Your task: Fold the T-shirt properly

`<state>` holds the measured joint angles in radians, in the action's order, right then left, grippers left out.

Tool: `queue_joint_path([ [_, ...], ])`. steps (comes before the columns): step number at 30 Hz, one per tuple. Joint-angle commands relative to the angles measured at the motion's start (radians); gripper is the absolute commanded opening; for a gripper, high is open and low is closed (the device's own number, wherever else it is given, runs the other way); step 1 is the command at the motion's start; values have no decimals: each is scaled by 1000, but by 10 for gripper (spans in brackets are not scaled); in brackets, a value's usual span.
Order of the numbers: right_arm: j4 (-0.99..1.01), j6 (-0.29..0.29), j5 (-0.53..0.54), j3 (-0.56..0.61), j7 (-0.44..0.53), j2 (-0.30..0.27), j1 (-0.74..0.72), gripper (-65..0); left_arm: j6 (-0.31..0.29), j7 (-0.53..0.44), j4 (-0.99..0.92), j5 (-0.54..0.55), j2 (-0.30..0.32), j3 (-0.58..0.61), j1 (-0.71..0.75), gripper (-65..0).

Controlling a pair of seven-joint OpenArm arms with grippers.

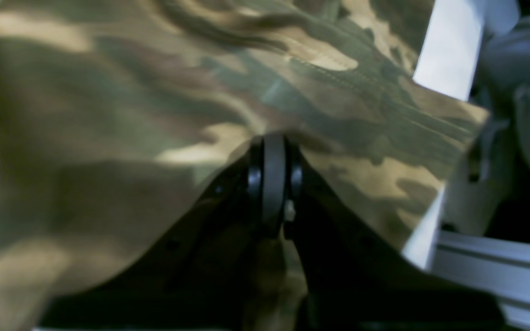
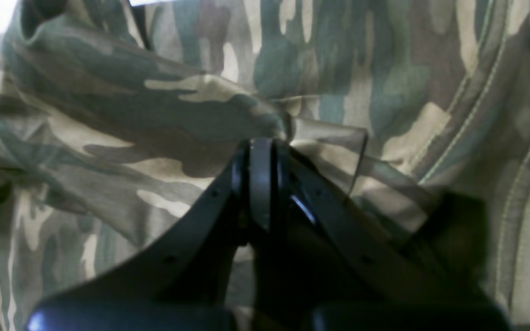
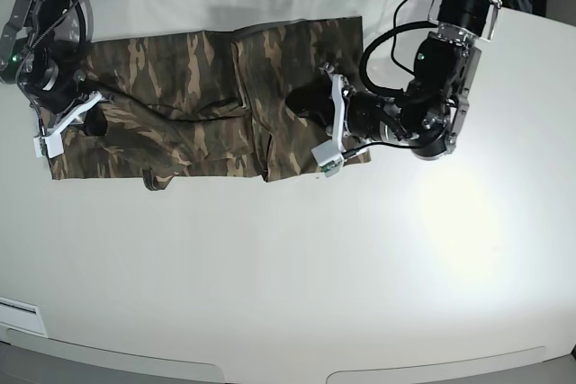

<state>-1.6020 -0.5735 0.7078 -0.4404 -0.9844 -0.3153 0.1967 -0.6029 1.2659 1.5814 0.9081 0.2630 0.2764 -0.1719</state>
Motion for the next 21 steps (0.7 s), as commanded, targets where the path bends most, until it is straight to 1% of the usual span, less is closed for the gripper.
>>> queue_joint_path([
  [1,0,-4,-1,3,-48,-6,2,-603,-3,-39,16,-23,0,15,-8,-650],
  [4,-1,-4,2,3,-49,-7,2,-599,-3,-126,15,-176,0,68,17,-650],
  [5,-1,-3,2,3,-49,-10,2,-576,-3,-145,15,-220,0,80,27,-650],
  [6,-1,-3,3,3,-48,-13,1,-539,-2,-158,14,-253,2,88,34,-650],
  [8,-2,-3,2,-2,-49,-17,-12,-433,-2,-177,13,-294,10,96,47,-650],
  [10,-5,-3,2,-14,-49,-21,-33,-335,-2,-187,13,-299,25,96,53,-650],
  [11,-14,-3,3,-24,-50,-20,-44,-308,-2,-190,13,-299,34,96,56,-650],
  [14,-75,-1,3,-60,-61,-21,-65,-301,-2,-190,13,-299,68,96,59,-650],
  [16,-131,17,1,-82,-73,-26,-77,-301,-2,-190,13,-298,96,96,61,-650],
  [18,-179,40,-25,-100,-75,-51,-78,-301,-2,-190,13,-298,122,96,61,-650],
  [21,-197,98,-114,-129,-69,-97,-77,-301,-3,-199,13,-298,161,96,60,-650],
])
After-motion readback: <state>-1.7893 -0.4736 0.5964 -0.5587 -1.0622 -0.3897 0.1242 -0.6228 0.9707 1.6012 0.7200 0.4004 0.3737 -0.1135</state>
